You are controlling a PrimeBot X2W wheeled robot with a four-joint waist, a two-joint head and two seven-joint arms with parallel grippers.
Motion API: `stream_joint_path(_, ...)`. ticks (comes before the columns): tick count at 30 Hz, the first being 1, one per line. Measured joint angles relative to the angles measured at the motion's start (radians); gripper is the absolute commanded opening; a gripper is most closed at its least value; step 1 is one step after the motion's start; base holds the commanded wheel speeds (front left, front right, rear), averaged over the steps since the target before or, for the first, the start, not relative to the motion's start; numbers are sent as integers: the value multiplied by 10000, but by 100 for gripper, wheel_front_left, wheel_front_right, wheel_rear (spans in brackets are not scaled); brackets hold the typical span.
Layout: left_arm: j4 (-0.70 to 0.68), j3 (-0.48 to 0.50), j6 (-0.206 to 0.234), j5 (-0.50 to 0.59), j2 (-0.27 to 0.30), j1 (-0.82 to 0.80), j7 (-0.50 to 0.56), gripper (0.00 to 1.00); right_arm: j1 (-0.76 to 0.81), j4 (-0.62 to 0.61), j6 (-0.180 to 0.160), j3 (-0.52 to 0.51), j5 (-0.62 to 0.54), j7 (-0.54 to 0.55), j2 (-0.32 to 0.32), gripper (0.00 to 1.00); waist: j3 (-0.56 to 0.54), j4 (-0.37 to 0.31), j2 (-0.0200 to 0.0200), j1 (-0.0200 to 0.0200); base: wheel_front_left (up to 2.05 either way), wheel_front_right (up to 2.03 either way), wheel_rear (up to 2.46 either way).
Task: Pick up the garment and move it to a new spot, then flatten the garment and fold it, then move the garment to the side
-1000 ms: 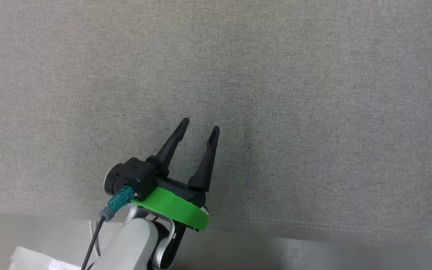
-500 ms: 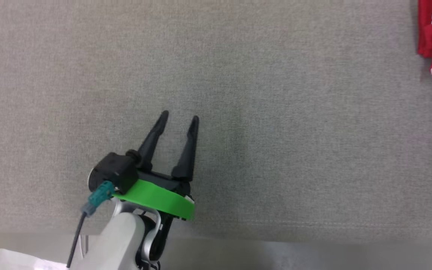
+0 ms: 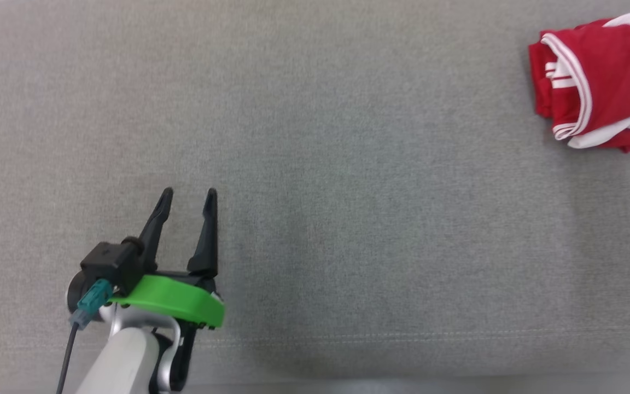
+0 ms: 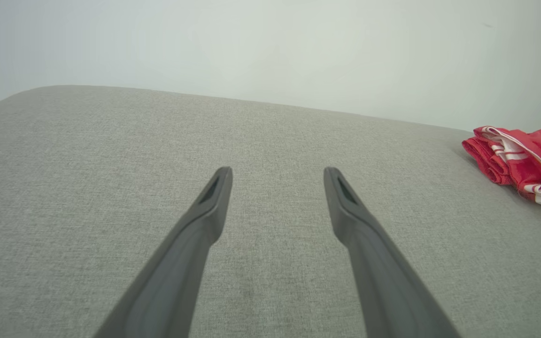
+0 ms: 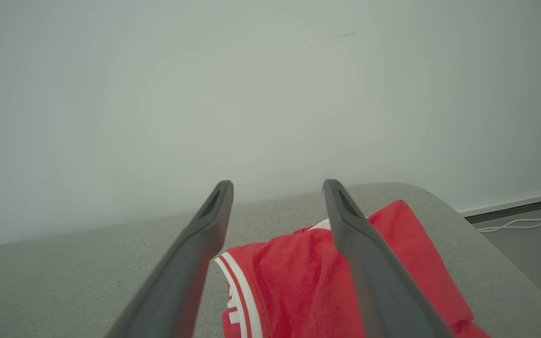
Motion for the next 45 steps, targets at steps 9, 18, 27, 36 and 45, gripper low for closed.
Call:
stream_joint_path(9,209,257,276,522,614,770,-2,100,2289,-851,-288,-299,355,0,437,100,-1036,-331,0,0,0,0,0)
stream_joint_path(18,249,336,337,713,750,1076,-2,100,4518,-1703,-673,-560,-349,0,803,100,-1563,-351,0,0,0,0,0)
stream_joint_path(27,516,744,389,742,754,1661,-2,100,6164,-2541,-823,-500,-1289,0,1919,100,-2043,-81,0,0,0,0,0)
stream_joint_path(36,520,976,391,882,767,1986,-2,100,7019,-3175,-909,-890,-2249,0,2065,100,-2521,101,0,-1,0,0,0)
stream_joint_path(45,520,988,464,965,846,2281,-2,100,7621,-3565,-909,-1434,-2920,0,2313,100,-2774,1,0,-1,0,0,0)
